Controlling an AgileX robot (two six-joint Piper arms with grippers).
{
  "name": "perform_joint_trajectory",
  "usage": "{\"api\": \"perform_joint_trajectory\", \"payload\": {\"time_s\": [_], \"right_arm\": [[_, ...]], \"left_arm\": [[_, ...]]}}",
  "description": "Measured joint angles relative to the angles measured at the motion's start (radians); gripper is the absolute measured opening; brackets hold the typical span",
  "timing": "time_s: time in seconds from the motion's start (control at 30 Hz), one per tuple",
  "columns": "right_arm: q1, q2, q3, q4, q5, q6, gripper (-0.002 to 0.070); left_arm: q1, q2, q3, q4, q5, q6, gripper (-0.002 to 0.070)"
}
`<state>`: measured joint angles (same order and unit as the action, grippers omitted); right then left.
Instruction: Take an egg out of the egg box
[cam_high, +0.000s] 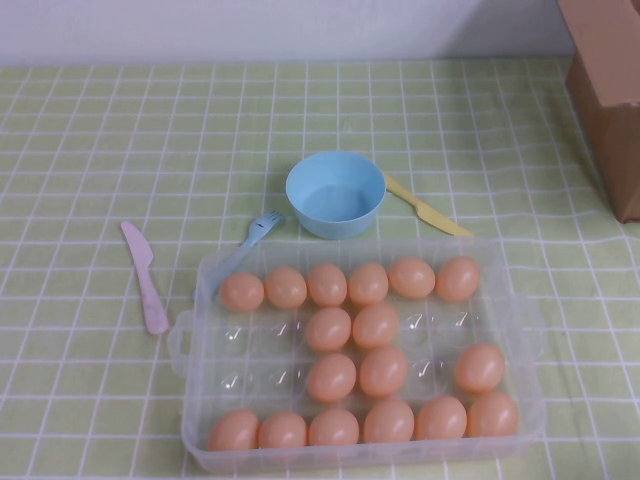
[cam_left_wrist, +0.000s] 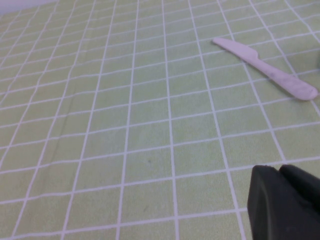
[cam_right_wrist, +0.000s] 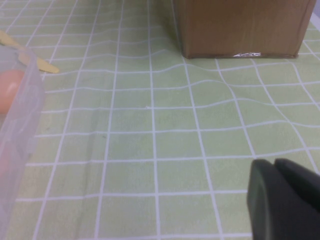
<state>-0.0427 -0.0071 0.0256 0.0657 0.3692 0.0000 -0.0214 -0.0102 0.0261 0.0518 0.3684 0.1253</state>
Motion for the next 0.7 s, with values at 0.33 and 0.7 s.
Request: {"api": "perform_joint_trajectory", "payload": {"time_s": [0.33, 0.7], "right_arm": [[0.000, 0.000, 0.000, 0.000, 0.000, 0.000, -0.0017], [0.000, 0.000, 0.000, 0.000, 0.000, 0.000, -0.0017]], "left_arm": [[0.000, 0.000, 0.000, -0.046, -0.009, 0.000, -0.0005], [0.000, 0.000, 0.000, -0.525, -0.293, -0.232, -0.0005]]}}
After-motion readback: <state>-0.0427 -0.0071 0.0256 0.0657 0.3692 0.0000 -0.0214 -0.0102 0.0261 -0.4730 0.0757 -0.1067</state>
